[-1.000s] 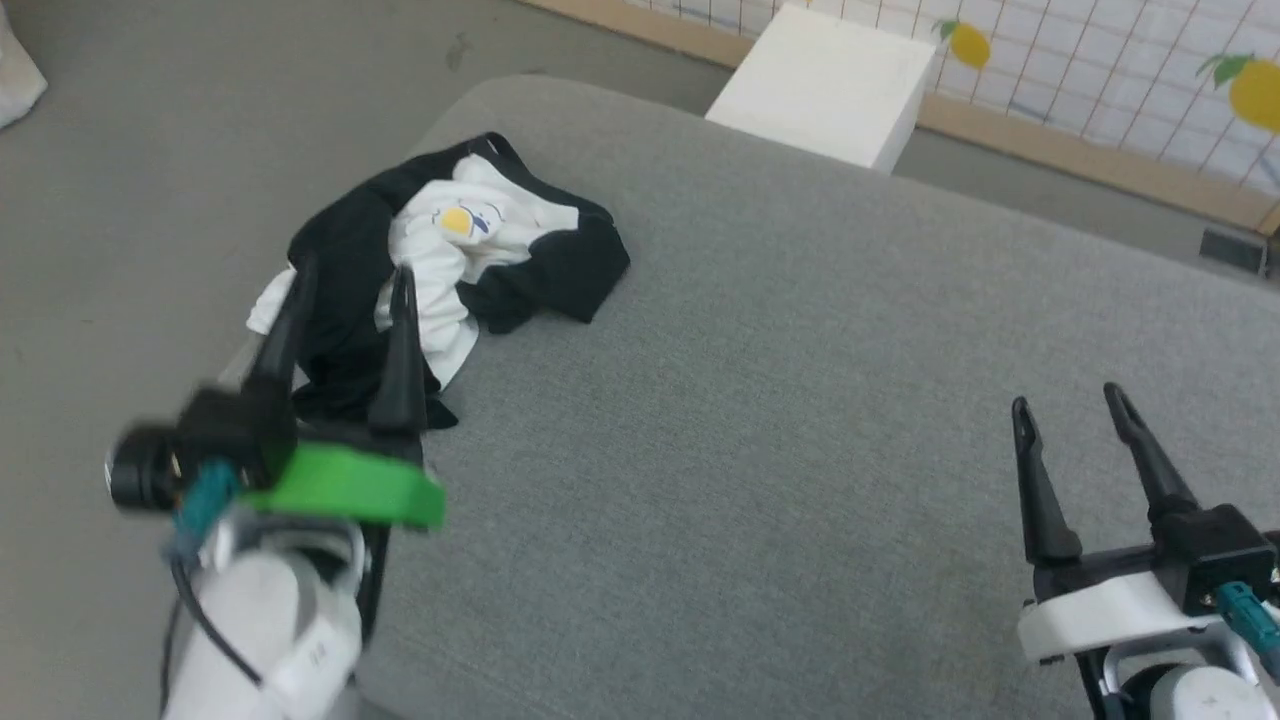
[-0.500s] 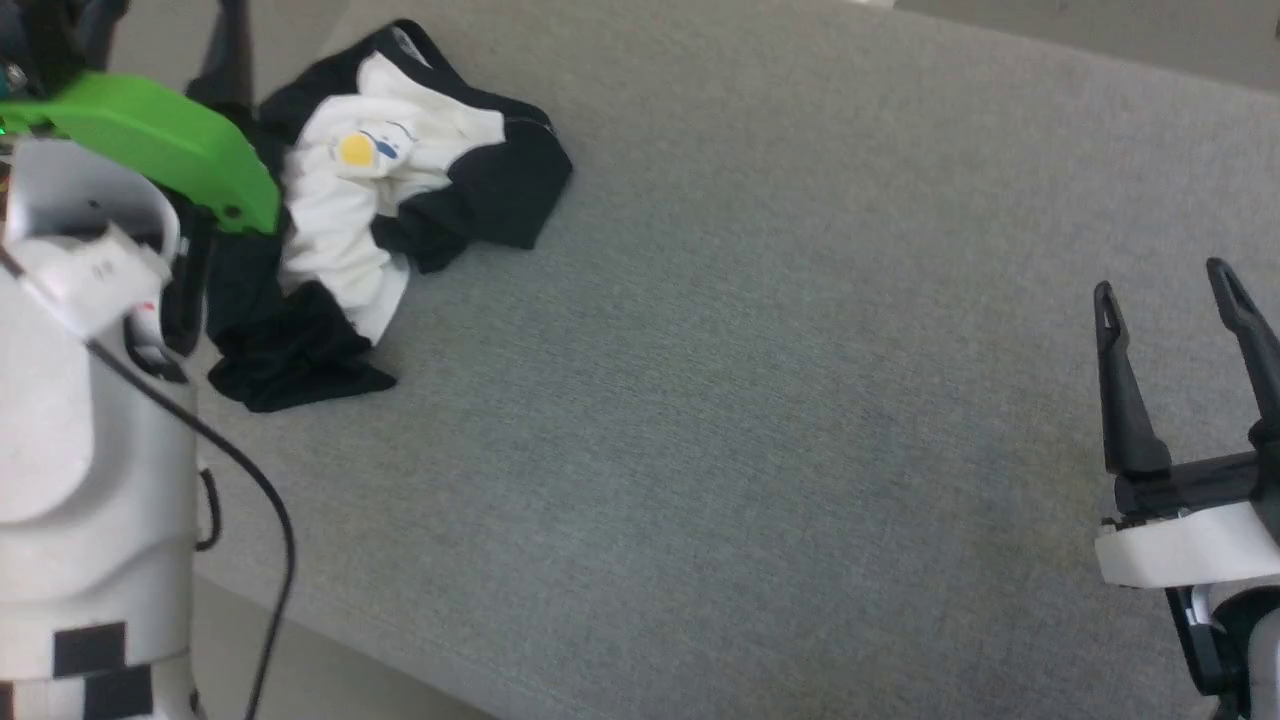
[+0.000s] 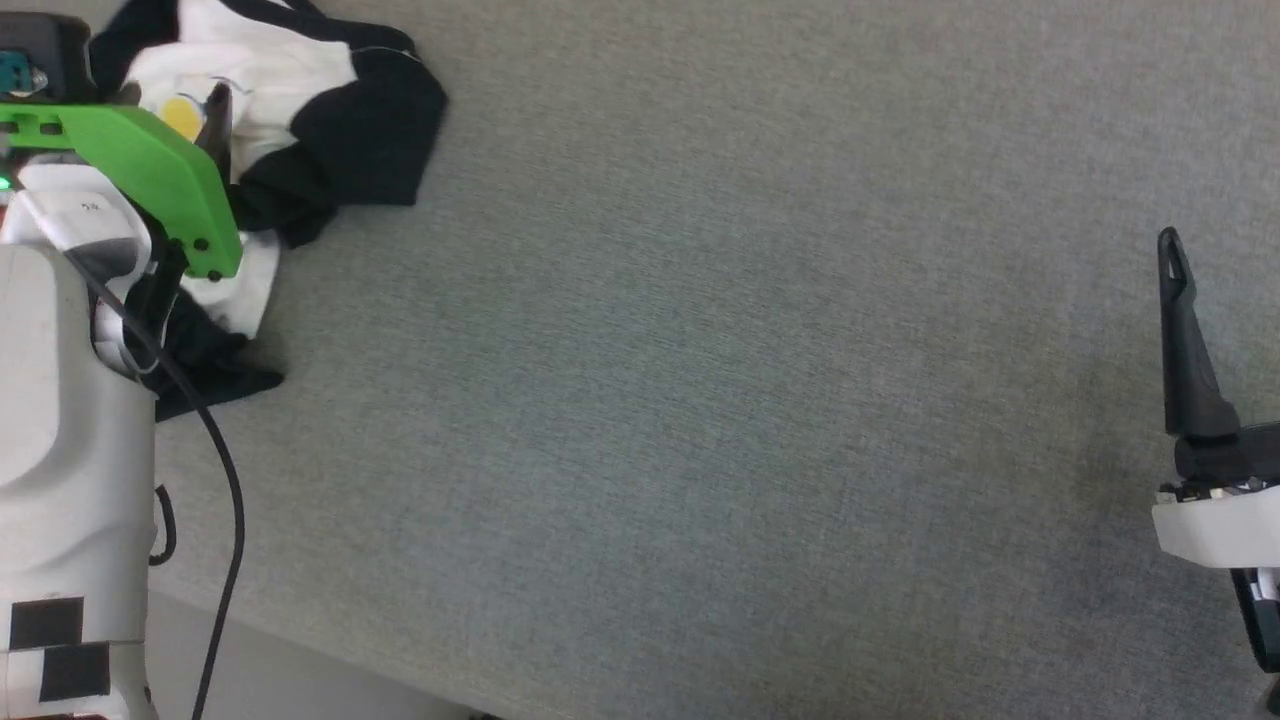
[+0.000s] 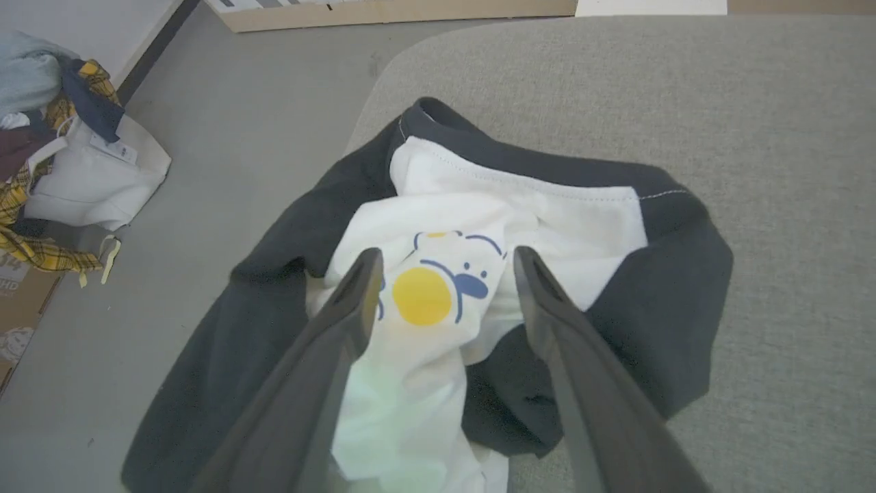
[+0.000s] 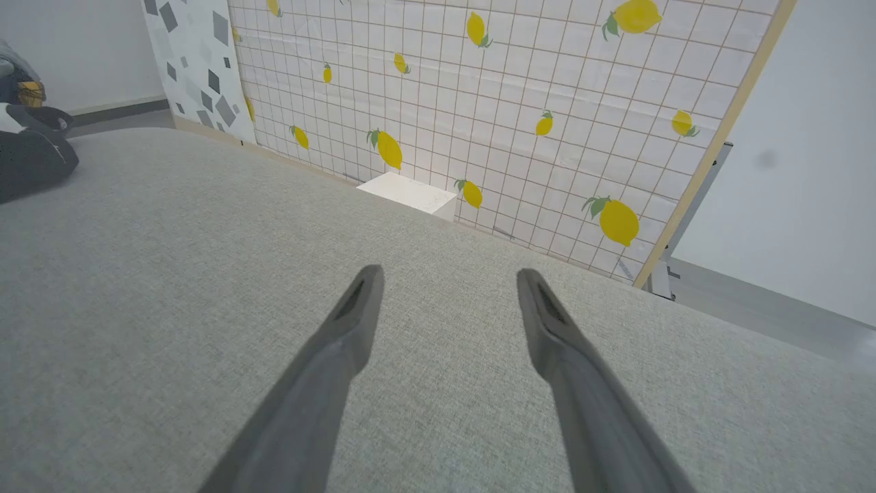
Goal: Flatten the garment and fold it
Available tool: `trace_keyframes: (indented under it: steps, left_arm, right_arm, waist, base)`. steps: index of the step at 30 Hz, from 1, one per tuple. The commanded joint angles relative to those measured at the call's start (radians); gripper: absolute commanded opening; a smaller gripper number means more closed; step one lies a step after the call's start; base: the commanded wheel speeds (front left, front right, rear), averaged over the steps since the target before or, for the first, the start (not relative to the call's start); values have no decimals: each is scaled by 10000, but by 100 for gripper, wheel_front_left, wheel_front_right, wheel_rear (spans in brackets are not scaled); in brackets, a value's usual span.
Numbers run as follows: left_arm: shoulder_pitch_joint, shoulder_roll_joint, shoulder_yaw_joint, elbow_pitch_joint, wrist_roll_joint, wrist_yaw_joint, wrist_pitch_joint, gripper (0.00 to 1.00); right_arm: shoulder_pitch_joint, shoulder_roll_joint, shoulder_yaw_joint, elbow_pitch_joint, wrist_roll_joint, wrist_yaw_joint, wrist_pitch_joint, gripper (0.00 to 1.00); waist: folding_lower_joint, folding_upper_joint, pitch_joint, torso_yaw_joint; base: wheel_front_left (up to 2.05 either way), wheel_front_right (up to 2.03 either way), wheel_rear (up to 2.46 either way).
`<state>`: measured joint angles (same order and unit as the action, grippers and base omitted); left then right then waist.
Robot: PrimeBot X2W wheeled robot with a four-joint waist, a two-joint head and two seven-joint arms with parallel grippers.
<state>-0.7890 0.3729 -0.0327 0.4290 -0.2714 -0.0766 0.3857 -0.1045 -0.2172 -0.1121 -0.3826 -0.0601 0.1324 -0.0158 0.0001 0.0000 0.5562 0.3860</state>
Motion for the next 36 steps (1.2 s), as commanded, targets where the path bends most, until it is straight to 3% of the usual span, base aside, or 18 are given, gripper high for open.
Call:
trace_keyframes:
  steps: [1,9,10,11,12,21,30,36]
  left_arm:
    - [23,16,-35,154,5,78,212,100]
    - [400,416,-227,1003,435,669,1248,100]
    - [441,465,-224,1081,458,717,1297,88]
    - [465,497,-193,1126,463,784,1252,25]
    - [476,503,-162,1150,453,832,1169,0]
    - [115,988,-74,1209,504,755,235,0]
    - [-868,1653,135,573,636,716,-1268,0]
    - [-1614,1810,-17,-247,761,681,-1442,0]
  right_arm:
    - [-161,-63,-41,-90,63,-17,39,100]
    - [-165,-133,-12,-130,197,-17,102,100]
    - [-176,-135,-20,-135,207,-17,111,100]
    - [-188,-143,-34,-140,216,-17,121,100]
    - [-196,-149,-49,-140,222,-17,127,100]
    - [-214,155,41,272,271,-17,-126,100]
    - [40,906,66,1150,259,-17,-748,100]
    - [461,1326,-158,1604,245,-17,-1090,100]
  waist:
    - [-1,0,446,-326]
    - [-1,0,536,-567]
    - [-1,0,531,-587]
    - [-1,0,523,-604]
    - [-1,0,512,-610]
    - [-1,0,-275,-634]
    - [-1,0,-1868,-835]
    - [-1,0,-2791,-999]
  base:
    - [0,0,0]
    - [0,0,0]
    - [0,0,0]
    - [0,0,0]
    - [0,0,0]
    - [0,0,0]
    - [0,0,0]
    - [0,0,0]
